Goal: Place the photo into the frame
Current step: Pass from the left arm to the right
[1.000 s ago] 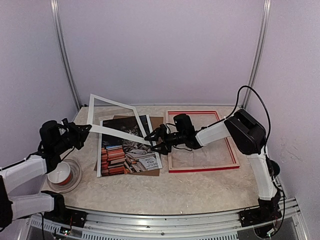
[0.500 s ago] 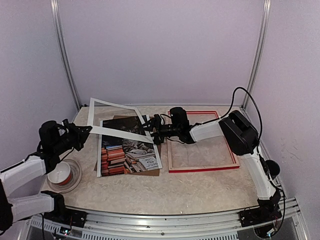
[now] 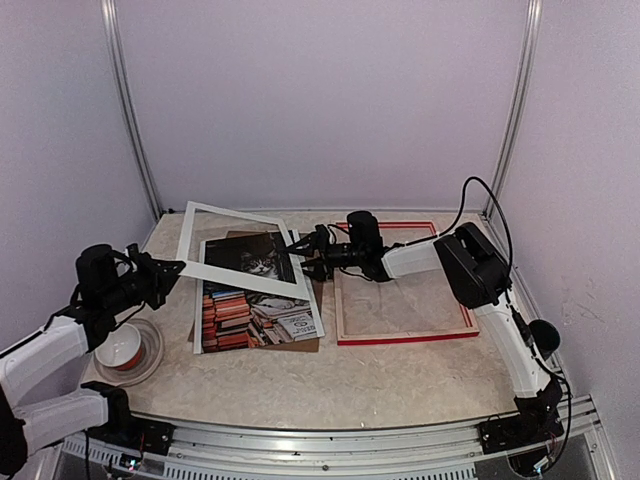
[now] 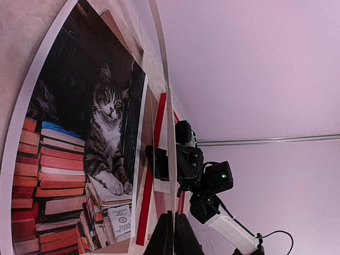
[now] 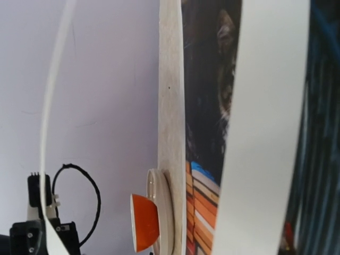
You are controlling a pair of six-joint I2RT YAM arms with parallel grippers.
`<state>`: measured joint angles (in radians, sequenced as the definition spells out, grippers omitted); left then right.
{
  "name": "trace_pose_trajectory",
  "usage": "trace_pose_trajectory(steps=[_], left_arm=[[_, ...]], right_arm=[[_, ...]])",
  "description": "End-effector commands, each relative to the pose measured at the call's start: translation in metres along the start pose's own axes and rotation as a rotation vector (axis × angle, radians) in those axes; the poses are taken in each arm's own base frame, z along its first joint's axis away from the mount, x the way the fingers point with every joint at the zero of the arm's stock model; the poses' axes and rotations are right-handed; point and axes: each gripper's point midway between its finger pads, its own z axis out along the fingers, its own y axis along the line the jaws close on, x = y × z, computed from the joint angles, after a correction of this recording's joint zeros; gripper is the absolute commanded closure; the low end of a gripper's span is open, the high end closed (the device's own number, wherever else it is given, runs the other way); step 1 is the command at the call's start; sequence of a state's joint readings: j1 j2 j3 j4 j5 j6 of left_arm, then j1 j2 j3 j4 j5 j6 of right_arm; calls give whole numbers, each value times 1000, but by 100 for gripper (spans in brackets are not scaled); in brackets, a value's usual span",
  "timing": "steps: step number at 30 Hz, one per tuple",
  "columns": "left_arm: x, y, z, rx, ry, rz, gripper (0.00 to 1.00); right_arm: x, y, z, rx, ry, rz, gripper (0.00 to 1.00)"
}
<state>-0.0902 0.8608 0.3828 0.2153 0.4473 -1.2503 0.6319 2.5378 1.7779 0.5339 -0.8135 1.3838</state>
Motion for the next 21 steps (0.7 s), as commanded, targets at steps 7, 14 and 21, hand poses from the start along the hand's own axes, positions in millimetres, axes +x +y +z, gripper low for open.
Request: trace_pose_trajectory(steps=[7, 14, 21], left_arm=[[11, 20, -4, -69, 47, 40, 96], [25, 43, 5, -152, 98, 47, 93], [47, 65, 16, -225, 158, 54, 92]], right_arm=[[-9, 37, -14, -57, 14, -74, 45], [-8, 24, -18, 98, 29, -98, 69], [-1, 6, -30, 204, 24, -98, 72]])
